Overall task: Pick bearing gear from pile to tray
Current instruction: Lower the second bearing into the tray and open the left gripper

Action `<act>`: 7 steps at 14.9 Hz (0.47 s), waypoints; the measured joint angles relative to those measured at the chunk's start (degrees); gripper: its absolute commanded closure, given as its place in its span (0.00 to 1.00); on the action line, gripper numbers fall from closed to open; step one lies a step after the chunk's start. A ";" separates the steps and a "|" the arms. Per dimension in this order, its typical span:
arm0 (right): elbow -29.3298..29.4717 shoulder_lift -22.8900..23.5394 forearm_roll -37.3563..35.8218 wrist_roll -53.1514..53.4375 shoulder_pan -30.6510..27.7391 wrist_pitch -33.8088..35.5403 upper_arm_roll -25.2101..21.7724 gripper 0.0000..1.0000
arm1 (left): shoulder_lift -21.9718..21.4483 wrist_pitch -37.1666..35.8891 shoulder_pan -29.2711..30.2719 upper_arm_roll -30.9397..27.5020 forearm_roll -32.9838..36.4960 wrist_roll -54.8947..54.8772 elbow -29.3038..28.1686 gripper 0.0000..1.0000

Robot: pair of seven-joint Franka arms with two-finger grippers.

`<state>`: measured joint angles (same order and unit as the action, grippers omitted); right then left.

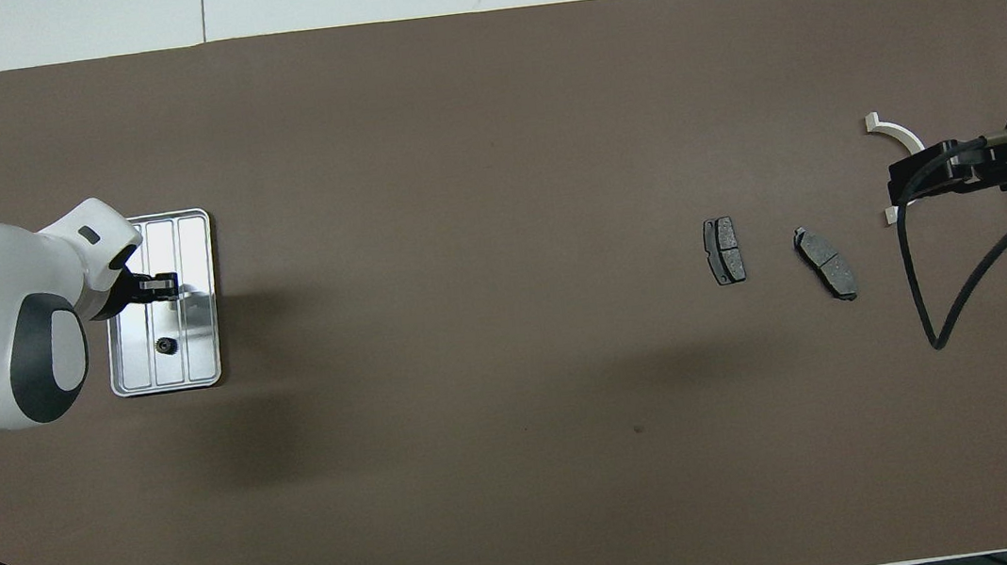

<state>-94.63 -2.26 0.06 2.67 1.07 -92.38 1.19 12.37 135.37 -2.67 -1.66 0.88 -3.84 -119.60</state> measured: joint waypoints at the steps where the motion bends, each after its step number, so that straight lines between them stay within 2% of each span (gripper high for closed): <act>1: 0.02 -0.03 0.00 0.00 0.00 0.00 0.00 0.00 | 0.24 0.23 0.28 -0.02 0.00 -0.24 0.00 1.00; 7: 0.05 -0.15 0.00 0.00 0.00 0.00 -0.01 0.00 | 1.67 2.21 0.69 0.03 0.00 -1.15 -0.04 1.00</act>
<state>-94.58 -2.41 0.06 2.67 1.07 -92.38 1.18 14.04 137.58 -1.98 -1.63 0.88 -4.99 -119.64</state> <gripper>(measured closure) 0.000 0.656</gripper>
